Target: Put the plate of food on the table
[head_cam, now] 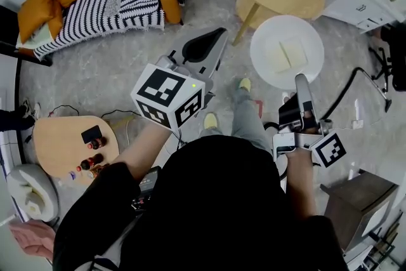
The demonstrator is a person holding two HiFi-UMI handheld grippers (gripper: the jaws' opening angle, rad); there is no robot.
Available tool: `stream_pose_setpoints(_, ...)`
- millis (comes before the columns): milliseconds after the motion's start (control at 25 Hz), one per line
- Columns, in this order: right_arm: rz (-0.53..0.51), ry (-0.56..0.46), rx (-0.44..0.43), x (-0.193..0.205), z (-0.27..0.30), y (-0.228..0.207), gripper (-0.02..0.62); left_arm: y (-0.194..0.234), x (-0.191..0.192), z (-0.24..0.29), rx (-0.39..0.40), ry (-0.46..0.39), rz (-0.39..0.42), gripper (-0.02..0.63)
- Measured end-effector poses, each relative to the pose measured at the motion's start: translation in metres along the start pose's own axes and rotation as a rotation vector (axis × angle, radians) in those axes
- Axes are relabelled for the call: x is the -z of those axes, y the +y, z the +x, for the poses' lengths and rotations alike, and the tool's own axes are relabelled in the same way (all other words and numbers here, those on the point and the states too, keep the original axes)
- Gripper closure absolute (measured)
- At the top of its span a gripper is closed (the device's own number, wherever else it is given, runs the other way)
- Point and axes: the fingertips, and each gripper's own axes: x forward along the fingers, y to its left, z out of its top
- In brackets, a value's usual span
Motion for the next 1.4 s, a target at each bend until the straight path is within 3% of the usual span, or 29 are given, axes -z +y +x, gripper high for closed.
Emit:
stream_pose_setpoints(640, -0.014, -0.034, -0.045, -0.005, 0.010, 0.006, 0.578, -0.004, -0.014, 0.005, 0.029, -0.026, 0.055, 0.598)
stream_pose_setpoints(1400, 0.051, -0.003, -0.033, -0.018, 0.068, -0.028, 0.578, 0.035, -0.012, 0.053, 0.007, 0.008, 0.047, 0.598)
